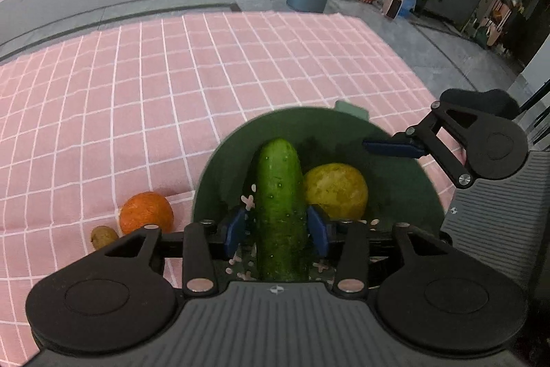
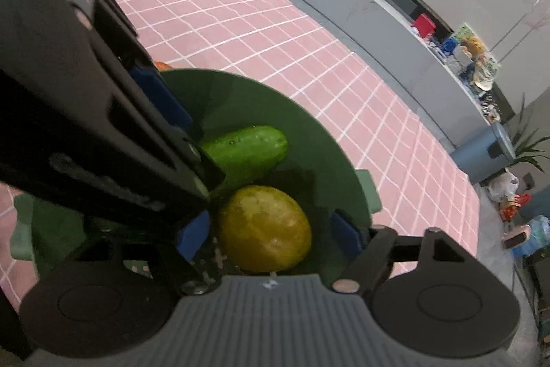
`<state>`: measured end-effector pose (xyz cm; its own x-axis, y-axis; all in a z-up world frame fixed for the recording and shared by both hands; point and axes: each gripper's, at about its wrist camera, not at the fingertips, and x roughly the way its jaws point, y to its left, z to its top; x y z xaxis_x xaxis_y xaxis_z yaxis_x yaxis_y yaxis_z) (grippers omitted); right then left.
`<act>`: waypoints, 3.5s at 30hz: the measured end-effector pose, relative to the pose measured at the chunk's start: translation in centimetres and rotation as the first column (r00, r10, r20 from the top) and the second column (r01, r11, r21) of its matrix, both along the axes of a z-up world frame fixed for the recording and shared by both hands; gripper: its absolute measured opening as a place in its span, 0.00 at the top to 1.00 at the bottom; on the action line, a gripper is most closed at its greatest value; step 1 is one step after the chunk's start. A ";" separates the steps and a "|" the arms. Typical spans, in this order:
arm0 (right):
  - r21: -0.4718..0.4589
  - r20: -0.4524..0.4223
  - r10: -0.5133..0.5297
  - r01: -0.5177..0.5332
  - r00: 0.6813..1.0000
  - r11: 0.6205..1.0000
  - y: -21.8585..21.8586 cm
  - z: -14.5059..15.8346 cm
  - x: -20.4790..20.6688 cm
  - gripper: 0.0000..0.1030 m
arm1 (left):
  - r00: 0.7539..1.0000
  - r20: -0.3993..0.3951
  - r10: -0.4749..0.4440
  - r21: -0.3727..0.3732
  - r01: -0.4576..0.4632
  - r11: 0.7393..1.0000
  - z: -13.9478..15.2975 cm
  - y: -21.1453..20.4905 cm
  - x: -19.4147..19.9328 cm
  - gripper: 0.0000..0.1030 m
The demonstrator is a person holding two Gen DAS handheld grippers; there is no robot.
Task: Organize fruits
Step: 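Carry the cucumber with the left tool while the right tool carries the pomelo into the green colander, then open both tools to release the fruit and lift them out of the colander, then grasp an orange with the left tool while the right tool grasps another orange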
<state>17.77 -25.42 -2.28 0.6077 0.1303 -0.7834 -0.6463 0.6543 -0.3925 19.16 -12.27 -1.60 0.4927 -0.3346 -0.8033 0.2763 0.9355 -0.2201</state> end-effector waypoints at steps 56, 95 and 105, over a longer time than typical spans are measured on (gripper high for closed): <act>0.511 -0.277 -0.229 0.345 0.933 0.787 13.6 -2.3 -10.8 0.49 | 0.980 0.050 0.193 -0.041 -0.191 0.981 -2.5 17.5 -9.8 0.49; 0.531 -0.246 -0.213 0.316 0.945 0.786 12.3 -0.8 -11.5 0.60 | 0.961 0.040 0.274 -0.117 -0.268 0.956 -1.3 17.8 -11.1 0.58; 0.558 -0.161 -0.230 0.280 0.960 0.781 8.8 3.5 -12.3 0.60 | 0.967 0.114 0.228 -0.163 -0.209 0.964 3.5 15.1 -12.3 0.58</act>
<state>5.46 -16.58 1.25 0.6218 0.4174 -0.6627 -0.4361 0.8874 0.1497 6.86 2.85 1.94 0.6641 -0.3176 -0.6769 0.1043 0.9358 -0.3367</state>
